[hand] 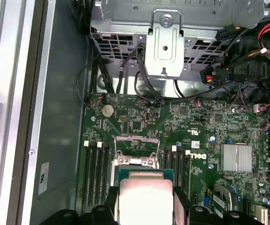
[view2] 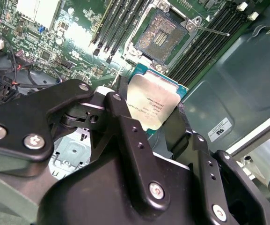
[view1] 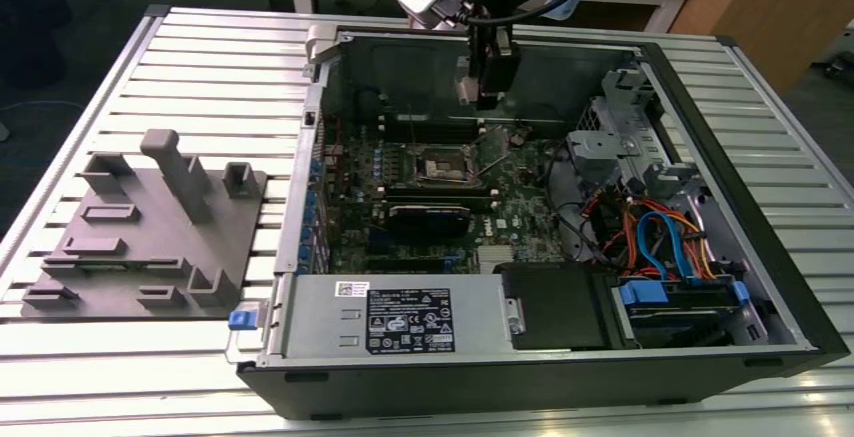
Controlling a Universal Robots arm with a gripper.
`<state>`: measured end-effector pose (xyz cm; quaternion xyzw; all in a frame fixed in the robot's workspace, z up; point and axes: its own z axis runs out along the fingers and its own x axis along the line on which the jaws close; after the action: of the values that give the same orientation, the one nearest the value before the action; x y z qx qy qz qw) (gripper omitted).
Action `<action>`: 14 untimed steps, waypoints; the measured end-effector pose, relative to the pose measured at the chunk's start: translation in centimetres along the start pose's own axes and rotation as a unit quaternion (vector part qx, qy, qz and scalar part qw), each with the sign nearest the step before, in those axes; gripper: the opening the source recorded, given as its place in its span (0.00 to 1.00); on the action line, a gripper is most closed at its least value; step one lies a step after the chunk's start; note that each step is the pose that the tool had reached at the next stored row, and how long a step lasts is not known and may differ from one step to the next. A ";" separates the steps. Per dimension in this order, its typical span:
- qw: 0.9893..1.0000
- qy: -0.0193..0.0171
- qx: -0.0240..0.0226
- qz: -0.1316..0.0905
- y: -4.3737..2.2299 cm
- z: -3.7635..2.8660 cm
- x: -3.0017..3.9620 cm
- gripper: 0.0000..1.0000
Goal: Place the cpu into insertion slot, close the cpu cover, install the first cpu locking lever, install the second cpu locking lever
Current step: 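Place the cpu into insertion slot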
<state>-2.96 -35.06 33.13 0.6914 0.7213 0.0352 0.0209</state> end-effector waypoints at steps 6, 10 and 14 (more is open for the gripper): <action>1.000 0.000 0.024 0.001 0.00 0.00 0.00 0.54; 0.999 0.000 0.039 0.001 0.00 -0.01 0.00 0.54; 0.999 0.000 0.040 0.001 0.00 0.00 0.00 0.54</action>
<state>-2.96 -35.06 33.13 0.6926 0.7213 0.0068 -0.0070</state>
